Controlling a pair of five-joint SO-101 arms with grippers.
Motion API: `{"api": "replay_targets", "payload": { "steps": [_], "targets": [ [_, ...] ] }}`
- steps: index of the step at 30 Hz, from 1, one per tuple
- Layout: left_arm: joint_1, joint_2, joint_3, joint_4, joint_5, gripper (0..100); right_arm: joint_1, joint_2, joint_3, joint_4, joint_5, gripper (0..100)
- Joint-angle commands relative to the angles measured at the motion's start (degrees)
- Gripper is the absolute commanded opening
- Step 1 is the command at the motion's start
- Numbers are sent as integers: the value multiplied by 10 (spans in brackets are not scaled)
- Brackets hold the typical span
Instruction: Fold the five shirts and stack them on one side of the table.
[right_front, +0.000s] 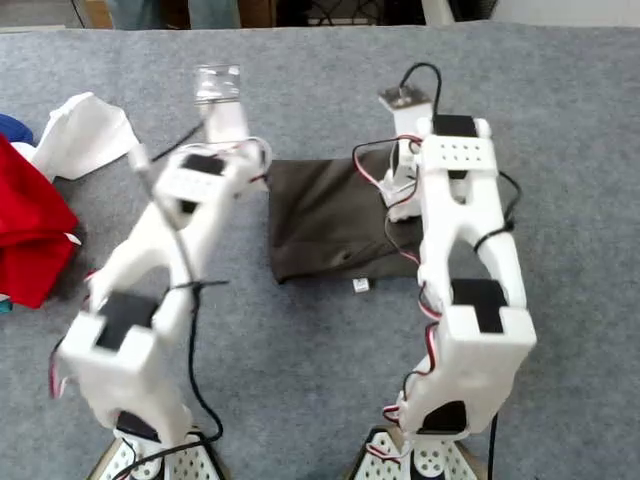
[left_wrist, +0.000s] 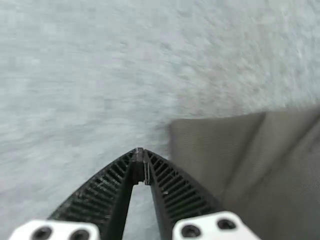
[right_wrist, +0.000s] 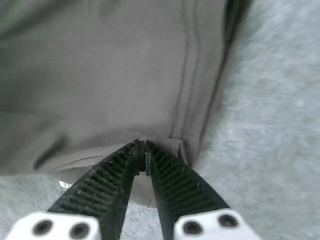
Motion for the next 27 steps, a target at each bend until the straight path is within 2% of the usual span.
{"api": "replay_targets", "payload": {
  "steps": [1, 4, 10, 17, 20, 27],
  "targets": [
    [23, 98, -108, -5, 3, 29, 14, 20, -28, 25, -2, 15],
    [26, 161, -167, 7, 3, 29, 40, 27, -28, 64, 8, 15],
    [24, 215, -282, 111, 2, 29, 109, 17, -27, 142, 75, 15],
    [29, 263, -372, 188, -1, 29, 196, 13, -7, 149, 164, 15],
    [29, 269, -390, 202, -1, 29, 181, -12, -50, 152, 138, 15],
    [28, 270, -389, 202, -1, 29, 33, -33, -120, 115, 33, 15]
  ]
}}
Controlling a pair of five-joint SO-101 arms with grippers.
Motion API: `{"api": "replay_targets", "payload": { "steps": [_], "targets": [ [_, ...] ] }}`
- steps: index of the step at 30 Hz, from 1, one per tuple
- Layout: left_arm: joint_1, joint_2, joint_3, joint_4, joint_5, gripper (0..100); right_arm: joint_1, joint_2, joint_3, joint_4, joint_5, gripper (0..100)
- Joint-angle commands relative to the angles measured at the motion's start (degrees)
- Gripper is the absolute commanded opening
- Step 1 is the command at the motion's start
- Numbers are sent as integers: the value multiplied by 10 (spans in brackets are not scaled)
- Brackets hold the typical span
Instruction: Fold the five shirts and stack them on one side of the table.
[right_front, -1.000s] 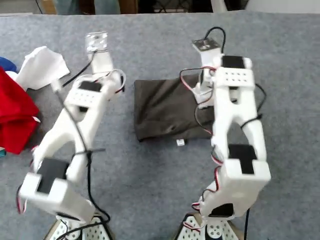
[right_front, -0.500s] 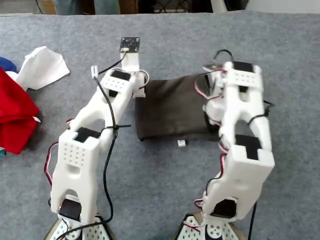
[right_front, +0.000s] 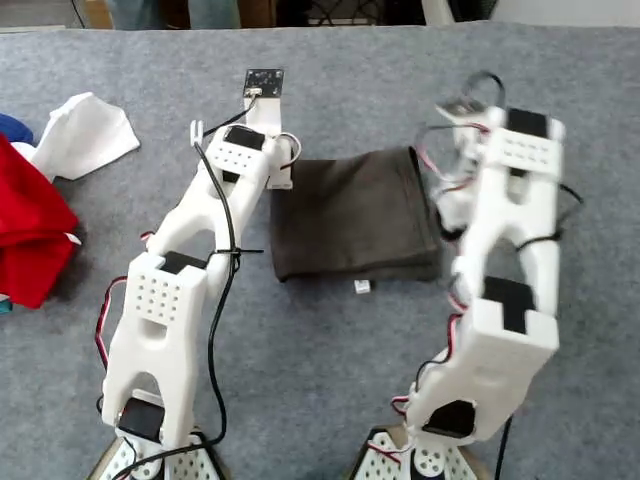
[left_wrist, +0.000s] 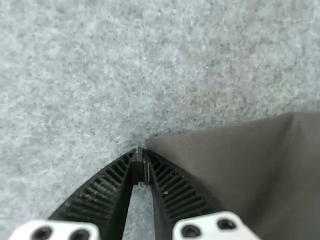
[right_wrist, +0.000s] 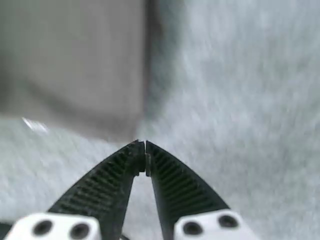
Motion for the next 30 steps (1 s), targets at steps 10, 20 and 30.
{"api": "replay_targets", "payload": {
  "steps": [10, 20, 30],
  "targets": [
    [3, -6, -28, 4, 2, 29, -33, -29, 215, -154, -29, 15],
    [3, -5, -28, 4, 2, 29, 12, -35, 241, -195, -9, 15],
    [3, -17, -44, 15, -3, 29, 38, -116, 12, -50, -10, 15]
  ]
}}
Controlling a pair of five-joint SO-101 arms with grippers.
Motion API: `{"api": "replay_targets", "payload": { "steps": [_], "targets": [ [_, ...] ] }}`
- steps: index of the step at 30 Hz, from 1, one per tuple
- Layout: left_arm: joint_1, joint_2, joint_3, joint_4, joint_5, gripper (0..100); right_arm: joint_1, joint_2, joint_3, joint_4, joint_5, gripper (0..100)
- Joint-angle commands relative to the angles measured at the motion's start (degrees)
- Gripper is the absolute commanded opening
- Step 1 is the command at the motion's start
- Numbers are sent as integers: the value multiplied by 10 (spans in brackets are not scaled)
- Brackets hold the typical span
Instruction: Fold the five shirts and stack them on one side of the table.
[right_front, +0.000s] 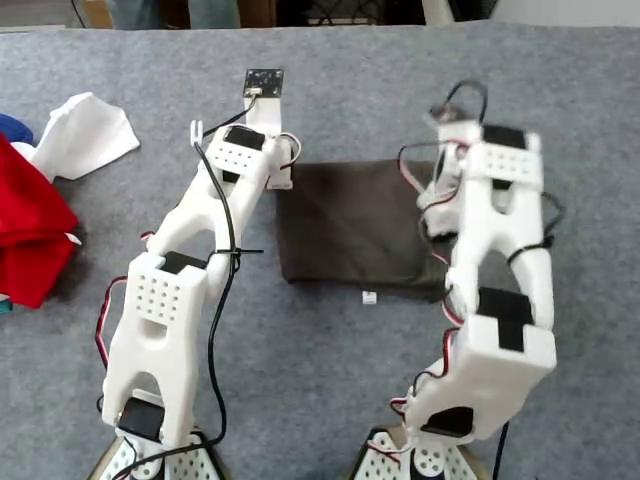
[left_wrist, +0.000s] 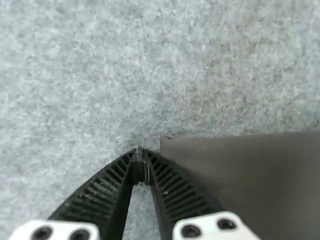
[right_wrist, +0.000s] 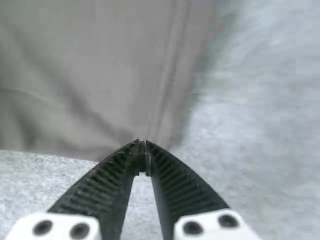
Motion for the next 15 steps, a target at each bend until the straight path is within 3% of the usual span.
{"api": "replay_targets", "payload": {
  "steps": [1, 10, 15],
  "targets": [
    [3, -25, -60, 34, -2, 29, 33, -52, -94, 33, 2, 15],
    [-22, -108, -213, 272, -83, 29, 59, -115, -33, 122, -5, 18],
    [-59, -124, -216, 390, -128, 29, 48, -178, 68, 77, -125, 19]
  ]
}}
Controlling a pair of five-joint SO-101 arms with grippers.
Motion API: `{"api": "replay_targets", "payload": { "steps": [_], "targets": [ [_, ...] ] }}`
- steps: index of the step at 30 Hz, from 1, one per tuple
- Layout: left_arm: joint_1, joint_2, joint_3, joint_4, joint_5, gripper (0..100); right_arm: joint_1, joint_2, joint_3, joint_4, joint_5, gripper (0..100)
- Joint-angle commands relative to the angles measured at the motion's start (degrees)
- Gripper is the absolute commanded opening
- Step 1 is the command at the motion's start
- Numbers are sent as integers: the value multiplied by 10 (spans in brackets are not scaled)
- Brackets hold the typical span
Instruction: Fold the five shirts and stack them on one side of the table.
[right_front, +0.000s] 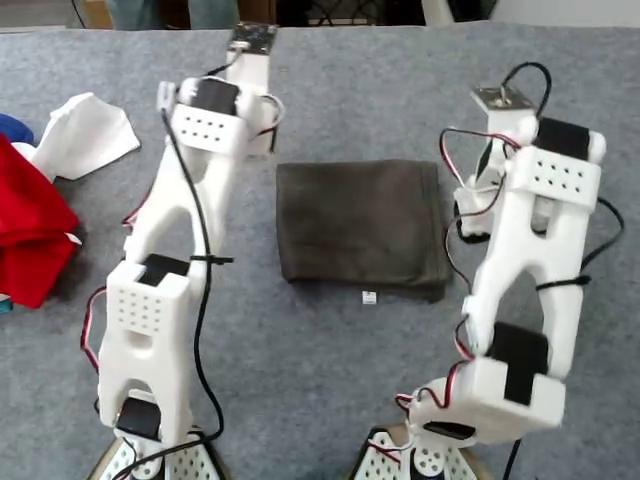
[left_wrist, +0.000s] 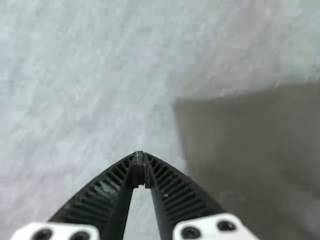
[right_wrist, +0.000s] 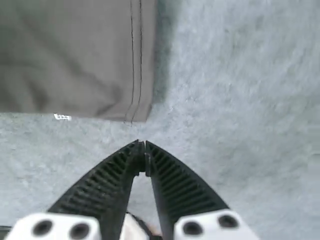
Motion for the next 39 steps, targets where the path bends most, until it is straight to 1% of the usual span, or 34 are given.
{"api": "replay_targets", "payload": {
  "steps": [1, 4, 6, 9, 11, 13, 16, 20, 22, 24, 27, 31, 33, 36, 39],
  "targets": [
    [-35, -35, -29, 78, -26, 29, -5, -60, 72, -39, -109, 19],
    [-78, -35, 3, 121, -29, 29, -25, -75, 157, -110, -232, 19],
    [-107, -41, 66, 115, -28, 29, -45, -78, 211, -166, -303, 19],
    [-145, -70, 185, 71, -27, 29, -66, -75, 265, -242, -375, 23],
    [-158, -119, 290, 25, -29, 29, -75, -75, 284, -274, -417, 70],
    [-160, -199, 413, -33, -29, 29, -77, -74, 286, -281, -449, 151],
    [-152, -348, 625, -158, -26, 29, -77, -74, 285, -284, -480, 245],
    [-146, -503, 860, -316, -20, 30, -87, -70, 289, -338, -508, 260],
    [-151, -537, 929, -354, -5, 30, -102, -50, 285, -362, -525, 261],
    [-152, -543, 963, -363, -4, 30, -118, -19, 284, -384, -548, 262],
    [-152, -543, 978, -363, -4, 30, -132, 42, 281, -412, -574, 262],
    [-152, -543, 977, -364, -5, 30, -142, 137, 233, -412, -599, 263],
    [-152, -543, 980, -365, -5, 30, -142, 182, 204, -412, -600, 263],
    [-152, -542, 989, -371, -6, 30, -144, 230, 146, -375, -594, 260],
    [-152, -542, 1016, -406, -27, 30, -145, 270, 87, -326, -594, 258]
  ]
}}
